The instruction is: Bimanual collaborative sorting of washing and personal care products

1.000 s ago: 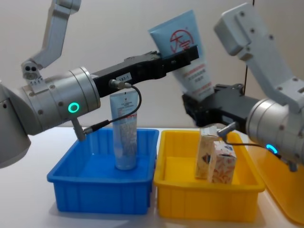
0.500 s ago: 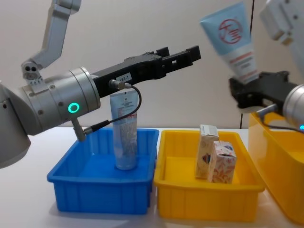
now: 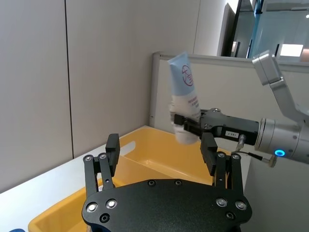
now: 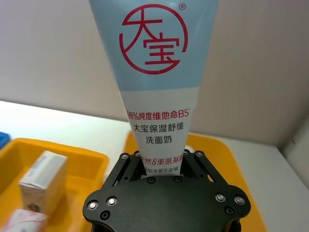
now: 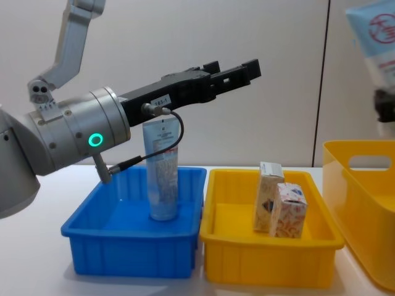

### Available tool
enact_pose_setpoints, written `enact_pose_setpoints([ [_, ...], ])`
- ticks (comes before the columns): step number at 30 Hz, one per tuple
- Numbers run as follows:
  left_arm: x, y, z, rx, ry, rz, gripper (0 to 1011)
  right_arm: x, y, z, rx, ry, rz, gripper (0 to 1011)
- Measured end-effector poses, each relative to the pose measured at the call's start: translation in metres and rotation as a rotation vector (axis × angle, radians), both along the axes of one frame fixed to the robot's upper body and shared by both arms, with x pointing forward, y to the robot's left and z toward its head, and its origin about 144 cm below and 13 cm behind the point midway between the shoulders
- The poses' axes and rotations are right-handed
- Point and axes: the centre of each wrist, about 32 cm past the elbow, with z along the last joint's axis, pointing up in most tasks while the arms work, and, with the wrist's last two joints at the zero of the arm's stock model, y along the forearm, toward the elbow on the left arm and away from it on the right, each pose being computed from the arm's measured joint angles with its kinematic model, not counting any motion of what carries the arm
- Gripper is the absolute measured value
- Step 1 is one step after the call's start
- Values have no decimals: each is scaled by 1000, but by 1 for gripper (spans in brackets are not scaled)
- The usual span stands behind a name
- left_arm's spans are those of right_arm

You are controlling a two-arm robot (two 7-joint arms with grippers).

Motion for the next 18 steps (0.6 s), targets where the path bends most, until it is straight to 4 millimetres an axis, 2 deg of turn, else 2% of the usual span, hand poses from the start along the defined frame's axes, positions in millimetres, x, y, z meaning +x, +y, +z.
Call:
enact_pose_setpoints([
  [7, 0, 0, 0, 0, 0, 0, 1001, -8, -14, 13, 102, 80, -108, 227],
  [18, 0, 0, 0, 0, 0, 0, 1001, -18, -25, 20, 193, 226, -179, 217],
])
